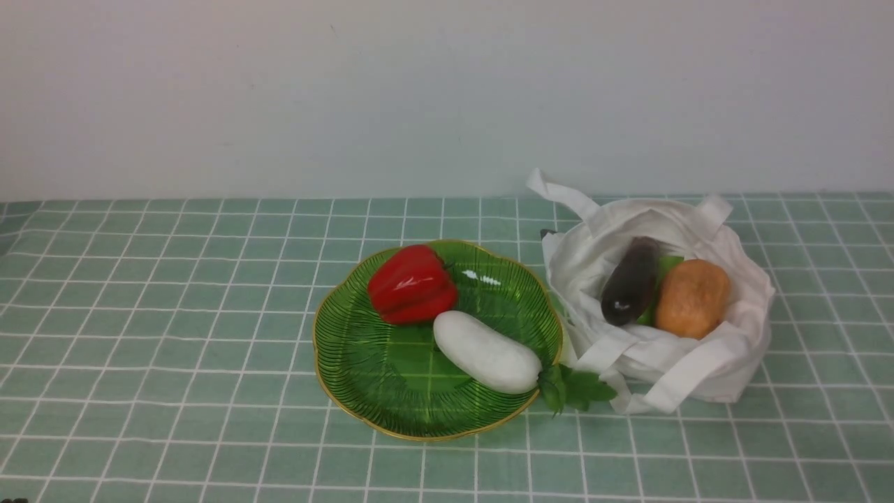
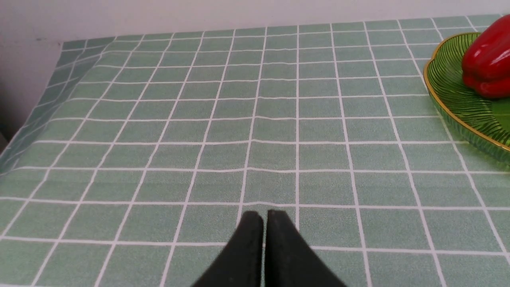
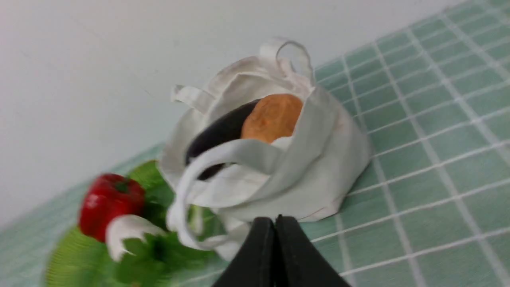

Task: Take vegetables from cloth bag on blue coffee tablecloth place on plate.
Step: 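Reach into the bag and grasp the item inside with the right gripper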

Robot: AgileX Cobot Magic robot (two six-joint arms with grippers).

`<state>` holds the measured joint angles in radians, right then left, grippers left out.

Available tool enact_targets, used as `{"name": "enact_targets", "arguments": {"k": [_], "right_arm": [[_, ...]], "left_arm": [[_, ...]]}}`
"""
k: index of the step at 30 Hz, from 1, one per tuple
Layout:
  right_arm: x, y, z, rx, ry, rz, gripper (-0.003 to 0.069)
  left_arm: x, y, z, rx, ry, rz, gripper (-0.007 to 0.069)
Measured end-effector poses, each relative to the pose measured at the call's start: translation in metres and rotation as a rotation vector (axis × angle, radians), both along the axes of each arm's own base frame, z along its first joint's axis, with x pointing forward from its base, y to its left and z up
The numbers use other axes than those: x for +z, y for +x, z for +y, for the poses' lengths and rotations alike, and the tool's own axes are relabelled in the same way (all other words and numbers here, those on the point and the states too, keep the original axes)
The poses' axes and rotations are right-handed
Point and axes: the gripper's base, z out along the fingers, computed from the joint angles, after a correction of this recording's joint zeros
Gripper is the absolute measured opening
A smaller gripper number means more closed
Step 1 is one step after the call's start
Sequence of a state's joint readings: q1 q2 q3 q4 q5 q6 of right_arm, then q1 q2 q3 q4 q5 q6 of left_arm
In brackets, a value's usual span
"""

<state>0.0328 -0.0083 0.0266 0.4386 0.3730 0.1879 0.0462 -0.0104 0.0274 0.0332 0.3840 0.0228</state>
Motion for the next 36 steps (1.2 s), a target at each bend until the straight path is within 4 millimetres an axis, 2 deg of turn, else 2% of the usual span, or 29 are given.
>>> {"name": "enact_targets", "arguments": {"k": [3, 8, 10, 12, 13, 14, 15, 17, 19, 20, 22, 25, 26, 27, 29, 31, 32, 33, 36], "right_arm": [[0.001, 0.000, 0.003, 0.006, 0.185, 0.014, -0.0015], [0.004, 0.000, 0.006, 0.014, 0.319, 0.016, -0.0015], [0.009, -0.001, 0.007, 0.034, 0.308, 0.001, -0.0015], [0.028, -0.004, 0.008, 0.062, 0.238, -0.060, -0.0015], [0.030, -0.004, 0.008, 0.065, 0.218, -0.071, -0.0015], [0.042, -0.006, 0.008, 0.072, 0.172, -0.111, -0.0015], [0.065, -0.009, 0.008, 0.081, 0.097, -0.169, -0.0015], [0.090, -0.009, 0.008, 0.091, -0.022, -0.189, -0.0015], [0.105, -0.004, 0.008, 0.103, -0.107, -0.155, -0.0015], [0.115, 0.006, 0.008, 0.120, -0.187, -0.084, -0.0015], [0.122, 0.025, 0.008, 0.151, -0.277, 0.052, -0.0015], [0.121, 0.051, 0.009, 0.184, -0.314, 0.202, -0.0014], [0.120, 0.073, 0.010, 0.211, -0.322, 0.297, -0.0010], [0.118, 0.083, 0.011, 0.224, -0.321, 0.332, -0.0007], [0.116, 0.096, 0.012, 0.241, -0.313, 0.375, -0.0001], [0.107, 0.134, 0.018, 0.306, -0.285, 0.480, 0.0049], [0.104, 0.146, 0.020, 0.331, -0.283, 0.506, 0.0074], [0.102, 0.148, 0.020, 0.337, -0.282, 0.517, 0.0074], [0.096, 0.178, 0.025, 0.415, -0.288, 0.580, 0.0175]], "left_arm": [[0.000, 0.000, 0.000, 0.000, 0.000, 0.000, -0.0008], [0.000, 0.000, 0.000, 0.000, 0.000, 0.000, -0.0008], [0.000, 0.000, 0.000, 0.000, 0.000, 0.000, -0.0008], [0.000, 0.000, 0.000, 0.000, 0.000, 0.000, -0.0008], [0.000, 0.000, 0.000, 0.000, 0.000, 0.000, -0.0008], [0.000, 0.000, 0.000, 0.000, 0.000, 0.000, -0.0008], [0.000, 0.000, 0.000, 0.000, 0.000, 0.000, -0.0008], [0.000, 0.000, 0.000, 0.000, 0.000, 0.000, -0.0008], [0.000, 0.000, 0.000, 0.000, 0.000, 0.000, -0.0008], [0.000, 0.000, 0.000, 0.000, 0.000, 0.000, -0.0008], [0.000, 0.000, 0.000, 0.000, 0.000, 0.000, -0.0008], [0.000, 0.000, 0.000, 0.000, 0.000, 0.000, -0.0008], [0.000, 0.000, 0.000, 0.000, 0.000, 0.000, -0.0008], [0.000, 0.000, 0.000, 0.000, 0.000, 0.000, -0.0008], [0.000, 0.000, 0.000, 0.000, 0.000, 0.000, -0.0008], [0.000, 0.000, 0.000, 0.000, 0.000, 0.000, -0.0008], [0.000, 0.000, 0.000, 0.000, 0.000, 0.000, -0.0008], [0.000, 0.000, 0.000, 0.000, 0.000, 0.000, -0.0008], [0.000, 0.000, 0.000, 0.000, 0.000, 0.000, -0.0008]]}}
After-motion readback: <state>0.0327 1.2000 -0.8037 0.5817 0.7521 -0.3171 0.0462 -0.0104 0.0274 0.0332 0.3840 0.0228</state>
